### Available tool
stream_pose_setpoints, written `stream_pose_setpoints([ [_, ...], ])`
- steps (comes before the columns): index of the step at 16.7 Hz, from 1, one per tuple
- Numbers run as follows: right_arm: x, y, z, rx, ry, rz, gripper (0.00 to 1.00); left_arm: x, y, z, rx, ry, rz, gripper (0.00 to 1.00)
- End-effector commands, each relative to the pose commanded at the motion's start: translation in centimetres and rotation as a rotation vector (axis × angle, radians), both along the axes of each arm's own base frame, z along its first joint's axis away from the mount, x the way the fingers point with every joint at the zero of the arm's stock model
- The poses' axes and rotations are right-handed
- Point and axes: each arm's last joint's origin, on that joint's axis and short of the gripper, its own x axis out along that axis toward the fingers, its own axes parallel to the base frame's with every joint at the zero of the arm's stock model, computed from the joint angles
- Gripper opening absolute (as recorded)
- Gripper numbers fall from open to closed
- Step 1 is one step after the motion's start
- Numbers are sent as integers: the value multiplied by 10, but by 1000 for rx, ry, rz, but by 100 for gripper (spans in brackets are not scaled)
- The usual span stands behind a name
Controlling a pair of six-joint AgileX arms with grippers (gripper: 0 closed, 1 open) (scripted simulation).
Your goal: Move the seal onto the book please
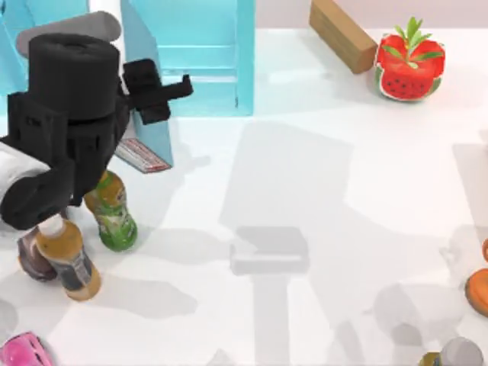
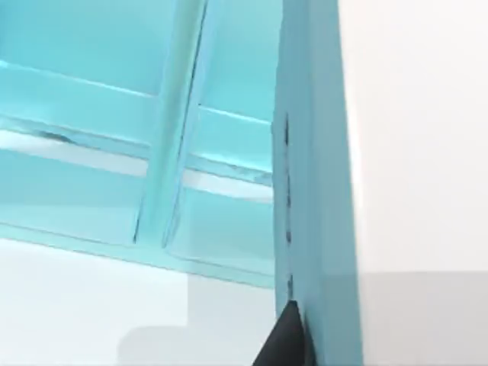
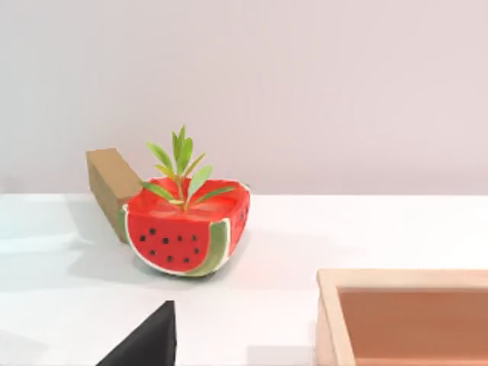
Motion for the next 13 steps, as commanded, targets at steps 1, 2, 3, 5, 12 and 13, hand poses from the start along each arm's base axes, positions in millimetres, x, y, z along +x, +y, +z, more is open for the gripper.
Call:
stream_pose_setpoints([
  [1,0,0,0,0,0,0,100,-1,-14,-5,-70,13,37,0],
  [2,0,0,0,0,0,0,100,-3,-28,-10,-142,23,78,0],
  [3,0,0,0,0,0,0,100,-5,-42,-15,-216,28,122,0],
  [5,0,0,0,0,0,0,100,-12,-69,-25,-369,26,217,0],
  [12,0,0,0,0,0,0,100,-52,-154,-64,-899,-70,495,0],
  [13,0,0,0,0,0,0,100,-59,-164,-69,-963,-87,517,0],
])
